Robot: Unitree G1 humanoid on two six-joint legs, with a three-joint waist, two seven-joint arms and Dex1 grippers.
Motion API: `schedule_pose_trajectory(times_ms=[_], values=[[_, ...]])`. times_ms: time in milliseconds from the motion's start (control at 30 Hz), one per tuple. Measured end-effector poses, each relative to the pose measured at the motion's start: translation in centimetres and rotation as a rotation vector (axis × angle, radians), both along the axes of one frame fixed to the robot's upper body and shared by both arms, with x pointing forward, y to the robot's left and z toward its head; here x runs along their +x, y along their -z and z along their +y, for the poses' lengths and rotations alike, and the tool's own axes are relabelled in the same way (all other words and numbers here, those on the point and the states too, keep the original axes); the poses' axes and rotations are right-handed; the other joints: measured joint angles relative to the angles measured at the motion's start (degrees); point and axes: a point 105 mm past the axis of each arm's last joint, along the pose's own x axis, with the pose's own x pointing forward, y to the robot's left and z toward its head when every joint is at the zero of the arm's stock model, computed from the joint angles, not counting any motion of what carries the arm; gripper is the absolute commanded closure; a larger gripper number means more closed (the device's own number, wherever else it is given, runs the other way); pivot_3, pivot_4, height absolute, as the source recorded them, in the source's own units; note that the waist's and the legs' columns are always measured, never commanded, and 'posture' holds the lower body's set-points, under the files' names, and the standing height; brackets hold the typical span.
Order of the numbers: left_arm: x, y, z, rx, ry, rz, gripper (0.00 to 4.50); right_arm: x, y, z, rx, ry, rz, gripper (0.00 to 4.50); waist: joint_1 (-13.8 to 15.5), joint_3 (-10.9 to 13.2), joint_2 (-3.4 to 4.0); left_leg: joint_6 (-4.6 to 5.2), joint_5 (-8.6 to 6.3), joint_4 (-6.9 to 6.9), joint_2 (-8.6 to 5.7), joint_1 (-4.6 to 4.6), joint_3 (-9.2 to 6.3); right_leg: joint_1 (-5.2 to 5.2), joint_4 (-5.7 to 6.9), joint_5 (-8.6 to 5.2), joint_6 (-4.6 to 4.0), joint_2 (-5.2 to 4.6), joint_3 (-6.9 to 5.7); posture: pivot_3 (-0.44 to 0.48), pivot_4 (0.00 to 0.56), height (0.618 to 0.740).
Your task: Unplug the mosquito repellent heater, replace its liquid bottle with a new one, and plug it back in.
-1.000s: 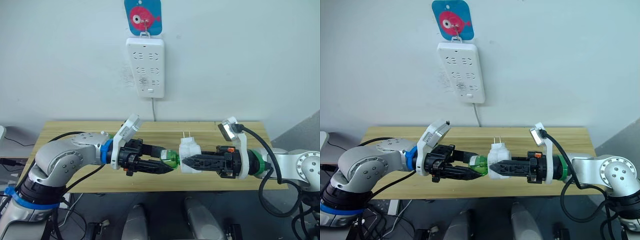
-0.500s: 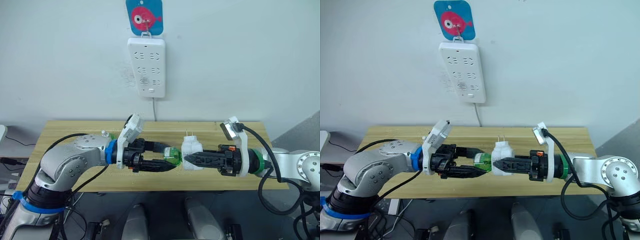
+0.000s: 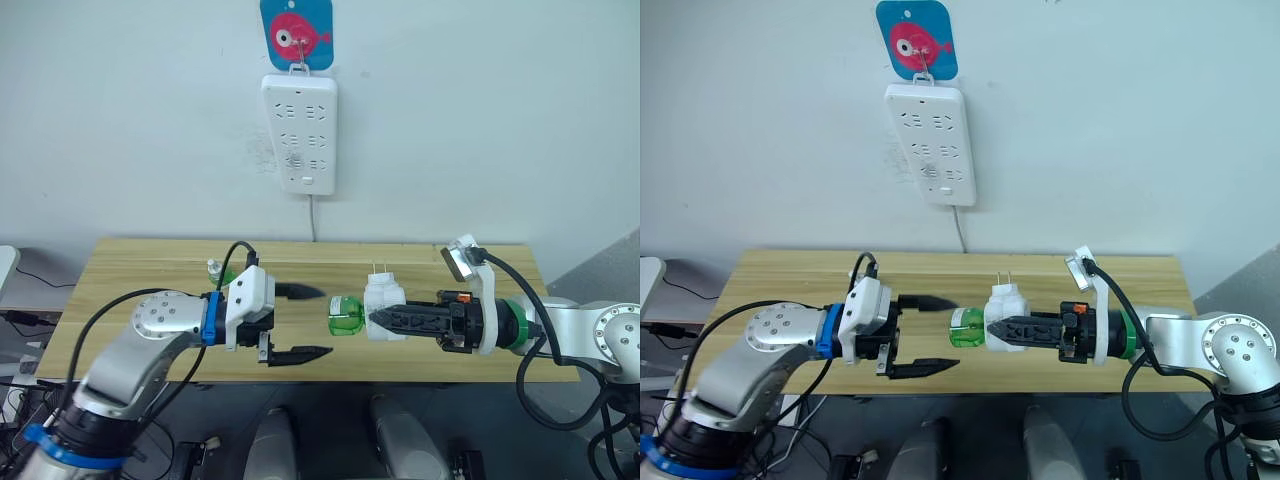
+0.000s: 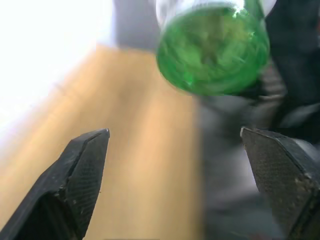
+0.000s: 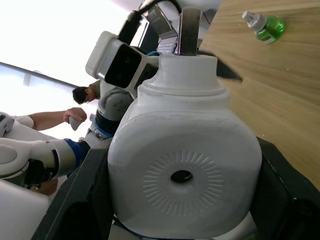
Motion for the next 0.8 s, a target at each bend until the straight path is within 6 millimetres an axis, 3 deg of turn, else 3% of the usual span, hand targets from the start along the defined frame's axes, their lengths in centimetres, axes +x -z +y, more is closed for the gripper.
schedule_pose_trajectory(times_ms=[167, 567, 667, 800], values=[[-0.5, -1.3, 0.0, -0.046, 0.043, -0.300, 0.00, 0.0, 0.0, 0.0, 0.000, 0.000, 0.000, 1.46, 0.03, 0.00, 0.00, 0.00, 0.00, -0.01, 0.01, 0.00, 0.03, -0.01, 0.02, -0.01, 0.02, 0.00, 0.03, -0.188, 0.253, 0.740], [-1.9, -1.1, -1.6, -0.123, 0.082, -0.346, 0.00, 0.0, 0.1, 0.0, -0.003, 0.004, 0.005, 1.46, -0.05, 0.00, 0.00, 0.01, 0.00, 0.03, 0.01, 0.00, 0.00, 0.01, 0.04, -0.03, 0.07, 0.02, 0.02, -0.196, 0.255, 0.740], [-1.9, -1.2, -1.8, -0.127, 0.085, -0.349, 0.58, 0.0, 0.1, 0.0, -0.003, 0.004, 0.005, 1.46, -0.08, 0.00, 0.00, 0.01, 0.00, 0.02, 0.01, 0.00, 0.00, 0.01, 0.04, -0.03, 0.07, 0.02, 0.01, -0.197, 0.255, 0.740], [-1.7, -0.9, -1.9, -0.121, 0.079, -0.312, 1.82, 0.0, 0.1, 0.0, -0.003, 0.006, 0.004, 1.46, -0.42, 0.00, 0.00, 0.01, 0.00, 0.00, 0.01, 0.00, -0.02, 0.01, 0.04, -0.03, 0.08, 0.02, 0.00, -0.195, 0.255, 0.740]])
